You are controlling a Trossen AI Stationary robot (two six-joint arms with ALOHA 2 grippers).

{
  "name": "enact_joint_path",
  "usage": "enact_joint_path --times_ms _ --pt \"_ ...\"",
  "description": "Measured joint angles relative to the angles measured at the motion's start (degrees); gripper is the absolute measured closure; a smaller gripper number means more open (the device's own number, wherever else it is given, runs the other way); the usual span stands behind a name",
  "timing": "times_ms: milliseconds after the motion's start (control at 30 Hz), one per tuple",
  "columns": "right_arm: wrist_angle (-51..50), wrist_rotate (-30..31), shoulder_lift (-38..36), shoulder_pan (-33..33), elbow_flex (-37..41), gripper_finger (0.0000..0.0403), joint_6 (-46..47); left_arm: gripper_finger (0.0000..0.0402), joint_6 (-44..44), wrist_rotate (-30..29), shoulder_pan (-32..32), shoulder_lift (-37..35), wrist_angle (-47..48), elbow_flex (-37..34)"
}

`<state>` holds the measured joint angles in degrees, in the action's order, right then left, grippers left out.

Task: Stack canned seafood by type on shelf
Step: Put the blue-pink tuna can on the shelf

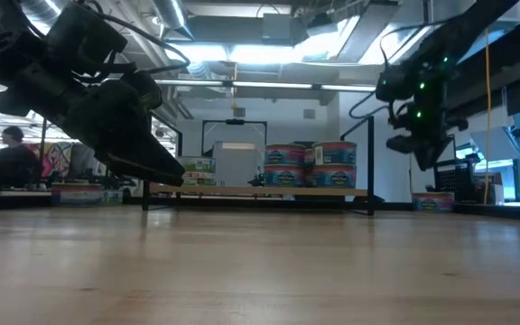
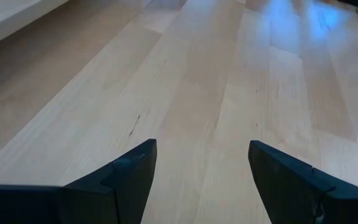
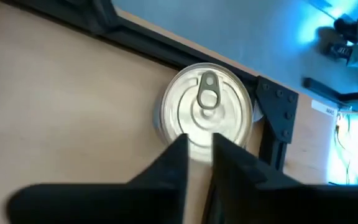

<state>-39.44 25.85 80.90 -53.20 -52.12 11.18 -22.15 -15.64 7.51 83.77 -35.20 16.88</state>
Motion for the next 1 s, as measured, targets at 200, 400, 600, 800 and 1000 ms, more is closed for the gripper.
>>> enact_joint_path --times_ms 200,400,600,800,1000 --pt "1.58 2.56 2.51 -0.68 0.00 0.0394 0.37 0.0149 0.00 0.00 0.00 0.00 0.07 0.00" --pt "1.67 1.42 2.63 -0.47 0.13 0.0383 3.33 0.0149 0.00 0.00 0.00 0.00 0.00 0.00" --pt "3.98 2.68 3.63 -0.44 1.08 0.0398 6.62 0.0149 0.00 0.00 0.00 0.00 -0.22 0.00" --pt "4.24 4.99 9.18 -0.40 1.33 0.0394 8.23 0.0149 0.00 0.00 0.00 0.00 -0.19 0.00" --pt "6.76 6.56 12.05 -0.40 1.11 0.0397 9.41 0.0149 -0.20 0.00 0.00 0.00 -0.18 0.00"
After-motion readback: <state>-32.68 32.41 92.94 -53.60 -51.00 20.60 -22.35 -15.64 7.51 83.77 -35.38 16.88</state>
